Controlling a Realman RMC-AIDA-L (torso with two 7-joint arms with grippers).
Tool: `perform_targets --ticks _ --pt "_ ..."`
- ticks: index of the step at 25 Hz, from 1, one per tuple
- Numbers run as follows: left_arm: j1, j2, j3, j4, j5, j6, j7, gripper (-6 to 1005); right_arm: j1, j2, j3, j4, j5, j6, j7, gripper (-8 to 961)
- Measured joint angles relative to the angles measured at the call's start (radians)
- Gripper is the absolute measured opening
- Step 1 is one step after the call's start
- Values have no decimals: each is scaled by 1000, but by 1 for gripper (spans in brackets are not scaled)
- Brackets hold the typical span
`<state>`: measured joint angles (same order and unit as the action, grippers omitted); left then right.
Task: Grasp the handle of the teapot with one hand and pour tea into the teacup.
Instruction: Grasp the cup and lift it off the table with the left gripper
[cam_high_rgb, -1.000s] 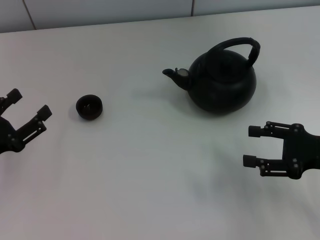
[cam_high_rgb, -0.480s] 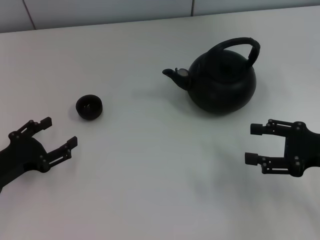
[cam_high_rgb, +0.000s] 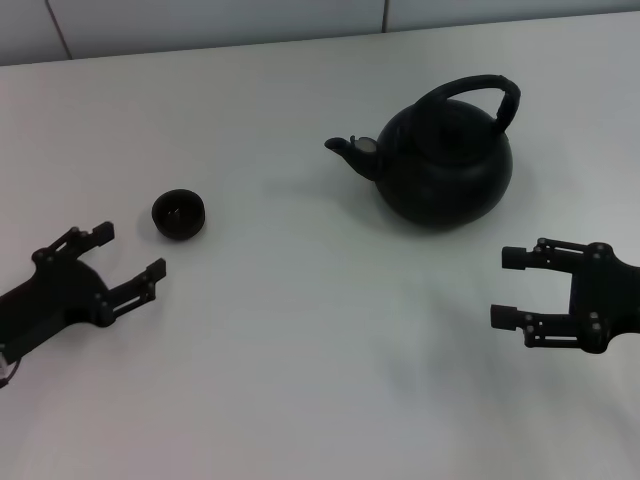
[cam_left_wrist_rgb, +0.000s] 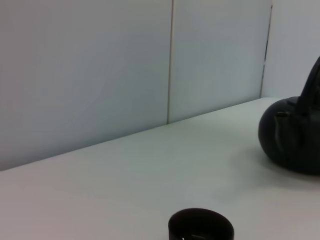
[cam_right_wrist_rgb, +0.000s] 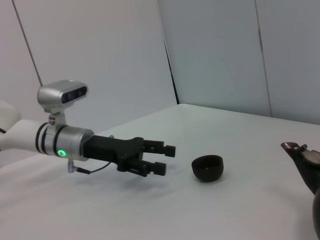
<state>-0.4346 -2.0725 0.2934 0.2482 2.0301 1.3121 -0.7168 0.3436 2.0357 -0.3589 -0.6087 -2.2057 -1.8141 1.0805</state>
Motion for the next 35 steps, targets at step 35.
perform_targets --ticks 35 --pt "-177 -6 0 -156 -53 -298 76 756 1 -4 2 -3 3 -1 1 784"
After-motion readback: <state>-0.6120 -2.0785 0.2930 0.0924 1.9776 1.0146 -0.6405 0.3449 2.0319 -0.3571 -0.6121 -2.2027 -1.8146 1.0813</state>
